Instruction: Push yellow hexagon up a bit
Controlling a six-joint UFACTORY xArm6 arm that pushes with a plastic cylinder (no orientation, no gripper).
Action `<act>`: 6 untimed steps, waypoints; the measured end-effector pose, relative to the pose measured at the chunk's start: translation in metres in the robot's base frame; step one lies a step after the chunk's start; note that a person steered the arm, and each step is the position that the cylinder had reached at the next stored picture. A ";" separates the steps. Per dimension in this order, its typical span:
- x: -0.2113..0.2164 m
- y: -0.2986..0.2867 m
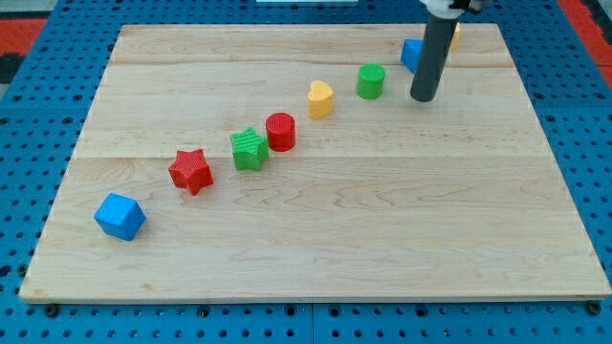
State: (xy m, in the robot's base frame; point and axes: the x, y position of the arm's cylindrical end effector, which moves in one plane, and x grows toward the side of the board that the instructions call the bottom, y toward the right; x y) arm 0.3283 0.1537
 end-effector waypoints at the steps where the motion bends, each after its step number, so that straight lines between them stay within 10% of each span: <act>1: -0.022 0.000; 6: -0.077 0.042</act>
